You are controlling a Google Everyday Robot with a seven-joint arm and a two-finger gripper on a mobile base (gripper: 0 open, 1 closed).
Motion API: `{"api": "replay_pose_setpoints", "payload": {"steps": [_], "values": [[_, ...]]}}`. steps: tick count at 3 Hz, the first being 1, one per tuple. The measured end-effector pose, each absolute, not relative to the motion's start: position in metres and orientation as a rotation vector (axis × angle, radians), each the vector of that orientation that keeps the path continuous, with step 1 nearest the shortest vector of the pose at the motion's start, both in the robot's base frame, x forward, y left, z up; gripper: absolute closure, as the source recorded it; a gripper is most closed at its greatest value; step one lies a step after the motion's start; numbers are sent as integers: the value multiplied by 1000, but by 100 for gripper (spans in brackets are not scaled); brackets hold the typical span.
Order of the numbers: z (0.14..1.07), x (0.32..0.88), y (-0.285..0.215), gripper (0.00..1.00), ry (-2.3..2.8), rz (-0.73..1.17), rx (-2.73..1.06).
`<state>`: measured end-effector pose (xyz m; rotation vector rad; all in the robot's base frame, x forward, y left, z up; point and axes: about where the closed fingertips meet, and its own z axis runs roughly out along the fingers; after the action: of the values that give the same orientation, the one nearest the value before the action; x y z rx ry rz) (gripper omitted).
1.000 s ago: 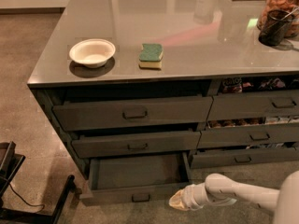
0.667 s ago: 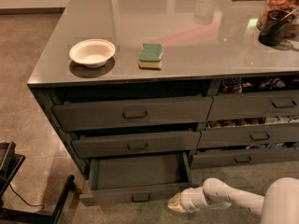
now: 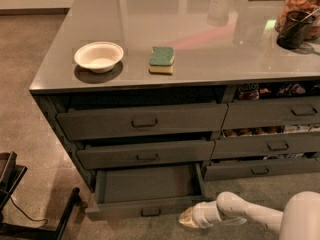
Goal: Close bottom drawer
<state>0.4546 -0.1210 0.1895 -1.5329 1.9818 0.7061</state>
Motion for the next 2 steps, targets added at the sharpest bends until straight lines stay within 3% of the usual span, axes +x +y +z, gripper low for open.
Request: {"api": "replay_pose_setpoints", "payload": {"steps": [2], "values": [[177,474,-112,100,1813,496,-1576]]}}
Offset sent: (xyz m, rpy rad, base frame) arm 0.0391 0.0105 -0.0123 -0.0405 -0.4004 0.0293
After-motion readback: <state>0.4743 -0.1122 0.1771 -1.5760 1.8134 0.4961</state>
